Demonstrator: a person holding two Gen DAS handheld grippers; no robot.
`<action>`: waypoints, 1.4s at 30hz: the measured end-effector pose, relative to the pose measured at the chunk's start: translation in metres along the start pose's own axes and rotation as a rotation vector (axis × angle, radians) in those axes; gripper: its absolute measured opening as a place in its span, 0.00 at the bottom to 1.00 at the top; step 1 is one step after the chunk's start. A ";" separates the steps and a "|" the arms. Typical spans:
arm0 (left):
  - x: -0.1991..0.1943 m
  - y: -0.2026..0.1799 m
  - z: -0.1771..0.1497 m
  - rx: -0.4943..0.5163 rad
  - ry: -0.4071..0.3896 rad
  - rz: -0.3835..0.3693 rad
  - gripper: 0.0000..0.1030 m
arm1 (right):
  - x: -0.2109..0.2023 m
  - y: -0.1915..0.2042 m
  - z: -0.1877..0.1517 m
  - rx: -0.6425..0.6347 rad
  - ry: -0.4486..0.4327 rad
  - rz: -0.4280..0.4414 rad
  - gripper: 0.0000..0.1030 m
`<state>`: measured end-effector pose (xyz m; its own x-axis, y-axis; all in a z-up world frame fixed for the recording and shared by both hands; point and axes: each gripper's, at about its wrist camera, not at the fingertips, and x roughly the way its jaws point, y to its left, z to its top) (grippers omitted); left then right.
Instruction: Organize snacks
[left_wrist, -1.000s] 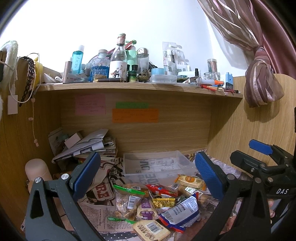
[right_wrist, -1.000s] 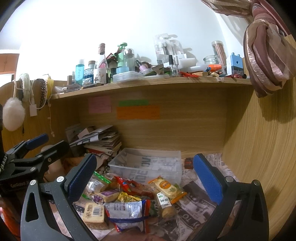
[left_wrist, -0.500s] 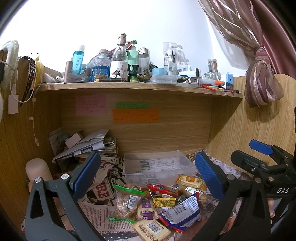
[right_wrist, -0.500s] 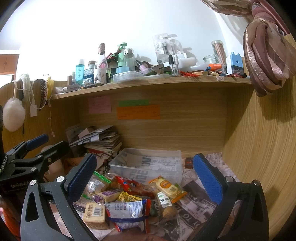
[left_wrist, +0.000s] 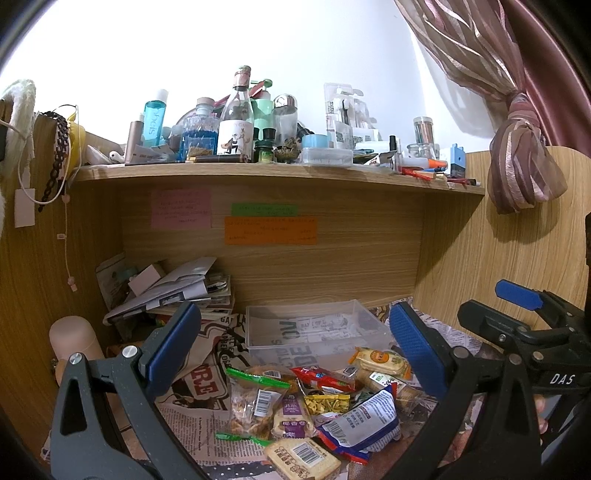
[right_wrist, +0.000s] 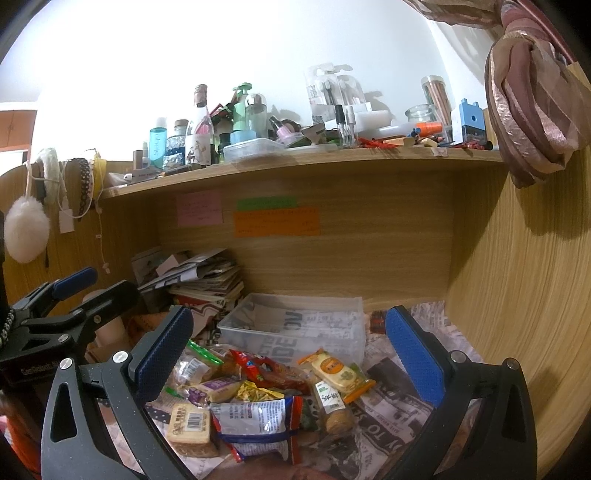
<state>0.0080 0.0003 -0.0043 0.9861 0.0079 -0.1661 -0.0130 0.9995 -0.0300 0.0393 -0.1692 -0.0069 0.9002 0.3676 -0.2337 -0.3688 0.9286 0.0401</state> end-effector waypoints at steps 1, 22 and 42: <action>0.001 0.000 0.000 0.000 0.003 -0.002 1.00 | 0.001 -0.001 0.000 0.001 0.001 -0.001 1.00; 0.079 0.037 -0.067 -0.039 0.291 0.030 1.00 | 0.070 -0.035 -0.057 0.053 0.272 -0.056 1.00; 0.149 0.066 -0.119 -0.087 0.511 0.036 0.86 | 0.132 -0.067 -0.099 0.076 0.537 -0.041 0.75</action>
<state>0.1341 0.0633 -0.1485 0.7782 0.0037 -0.6280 -0.0806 0.9923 -0.0941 0.1604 -0.1881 -0.1365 0.6613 0.2722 -0.6990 -0.3000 0.9500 0.0861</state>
